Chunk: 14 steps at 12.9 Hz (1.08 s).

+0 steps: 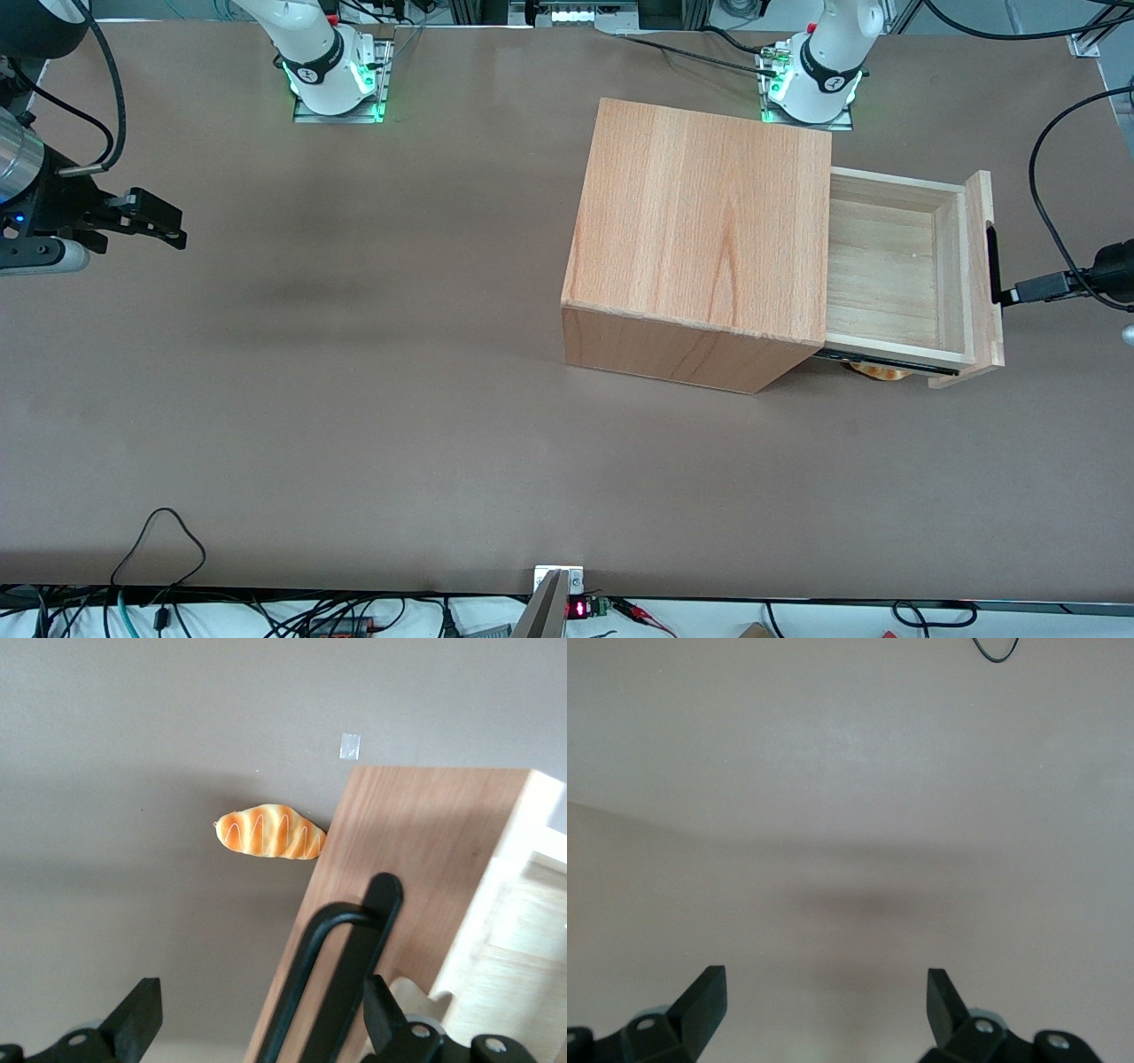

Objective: Open top drawer with left arm

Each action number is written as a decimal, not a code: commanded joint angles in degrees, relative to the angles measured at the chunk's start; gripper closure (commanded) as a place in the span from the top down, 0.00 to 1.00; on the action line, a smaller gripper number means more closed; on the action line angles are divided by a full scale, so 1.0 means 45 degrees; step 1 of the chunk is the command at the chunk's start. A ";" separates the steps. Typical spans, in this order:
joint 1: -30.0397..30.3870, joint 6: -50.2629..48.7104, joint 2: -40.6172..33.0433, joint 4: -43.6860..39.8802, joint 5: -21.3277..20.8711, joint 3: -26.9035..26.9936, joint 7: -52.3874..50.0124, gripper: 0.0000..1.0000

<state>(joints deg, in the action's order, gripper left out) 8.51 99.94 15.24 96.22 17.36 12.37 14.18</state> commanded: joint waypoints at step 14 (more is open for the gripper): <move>-0.1441 -0.3514 -0.3307 -0.1302 -0.2998 -0.0422 -0.1762 1.00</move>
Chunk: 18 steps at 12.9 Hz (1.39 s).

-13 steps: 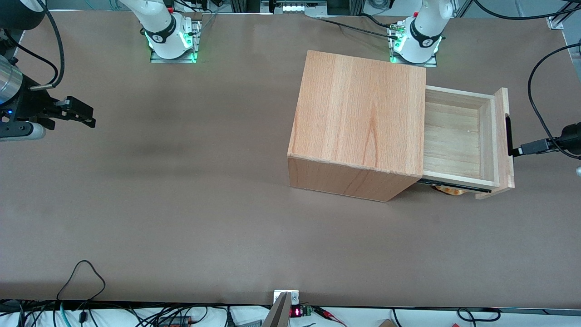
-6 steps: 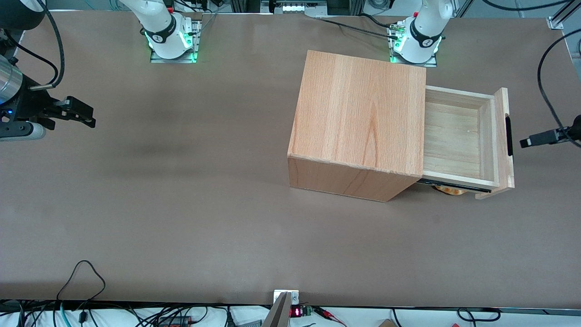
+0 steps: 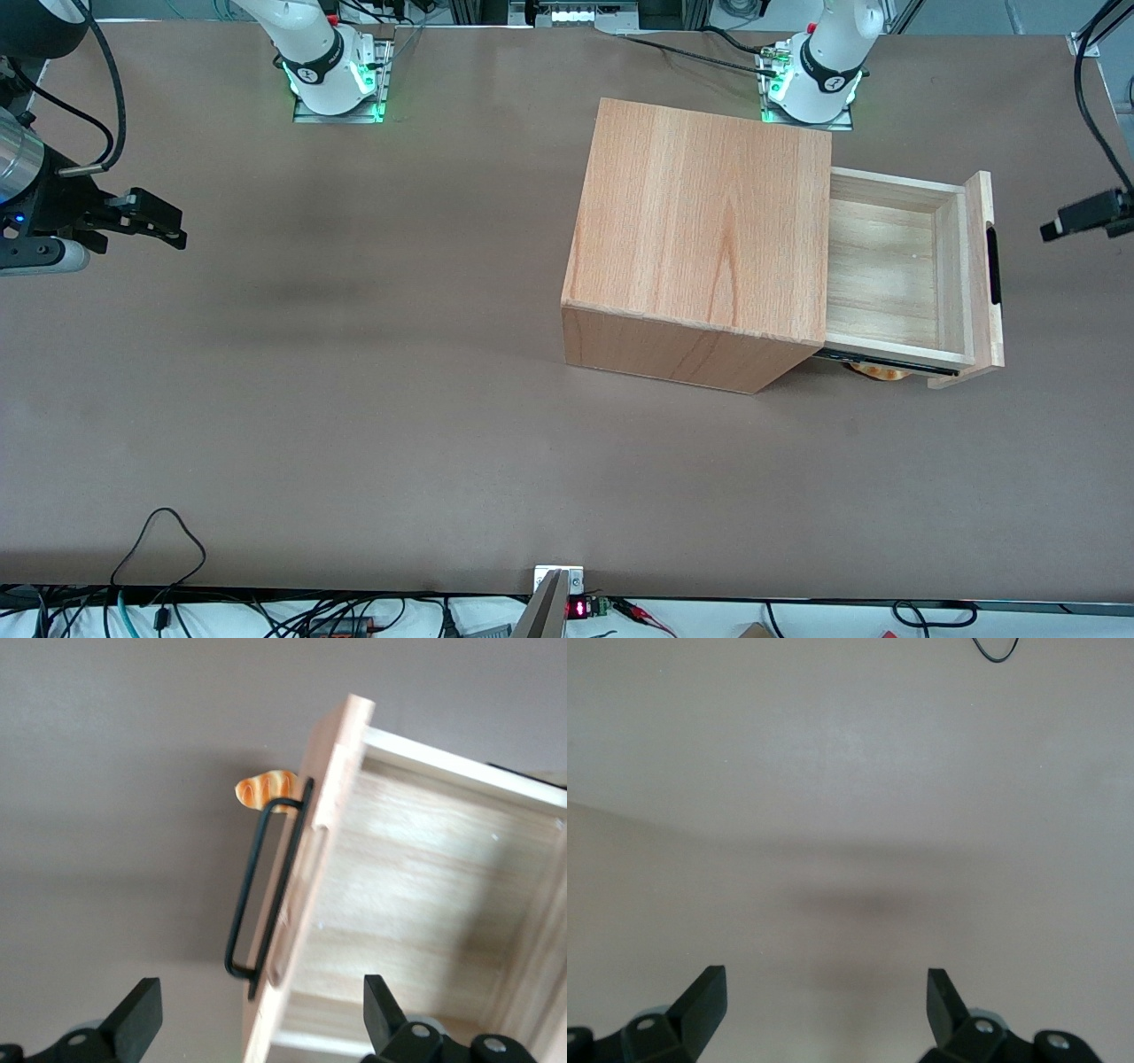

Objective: Open top drawer with left arm

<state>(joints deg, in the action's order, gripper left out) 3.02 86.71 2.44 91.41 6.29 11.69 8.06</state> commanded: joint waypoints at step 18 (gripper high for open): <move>-0.0377 -0.1457 -0.0738 -0.1230 -0.0988 -0.0996 -0.0619 1.00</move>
